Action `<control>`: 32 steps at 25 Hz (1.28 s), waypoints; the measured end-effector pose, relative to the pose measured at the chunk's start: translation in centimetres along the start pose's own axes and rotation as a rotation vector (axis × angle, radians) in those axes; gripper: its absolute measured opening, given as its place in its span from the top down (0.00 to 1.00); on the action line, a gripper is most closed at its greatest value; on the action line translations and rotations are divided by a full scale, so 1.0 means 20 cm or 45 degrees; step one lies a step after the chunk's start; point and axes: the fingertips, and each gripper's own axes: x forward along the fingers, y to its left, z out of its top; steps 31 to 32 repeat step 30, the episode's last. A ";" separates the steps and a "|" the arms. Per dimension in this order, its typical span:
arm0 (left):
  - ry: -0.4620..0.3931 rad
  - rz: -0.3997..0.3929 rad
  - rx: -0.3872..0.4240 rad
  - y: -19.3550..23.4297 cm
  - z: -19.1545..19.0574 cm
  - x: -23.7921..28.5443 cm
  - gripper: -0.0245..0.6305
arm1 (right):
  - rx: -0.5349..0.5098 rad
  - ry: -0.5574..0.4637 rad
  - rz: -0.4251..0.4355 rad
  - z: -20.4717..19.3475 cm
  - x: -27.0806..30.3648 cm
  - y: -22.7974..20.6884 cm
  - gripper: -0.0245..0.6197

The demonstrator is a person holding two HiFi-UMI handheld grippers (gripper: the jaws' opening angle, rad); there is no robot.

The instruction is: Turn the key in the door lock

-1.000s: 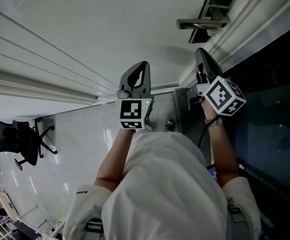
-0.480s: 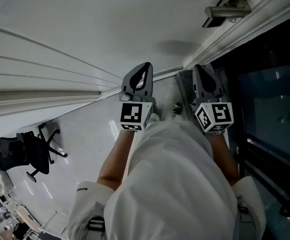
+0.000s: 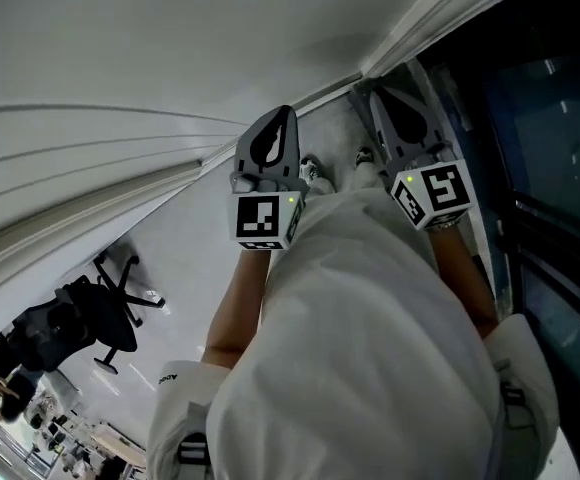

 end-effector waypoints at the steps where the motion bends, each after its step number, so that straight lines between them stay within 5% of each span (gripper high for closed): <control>1: -0.007 -0.007 0.000 0.01 0.00 -0.02 0.95 | -0.023 -0.010 0.014 0.01 0.01 0.03 0.95; 12: -0.036 -0.045 0.043 -0.02 0.06 -0.01 0.95 | -0.072 -0.005 0.087 -0.04 0.00 0.23 0.96; 32: 0.040 -0.051 0.016 -0.09 -0.03 0.08 0.95 | -0.057 0.120 0.058 -0.13 -0.06 0.16 0.96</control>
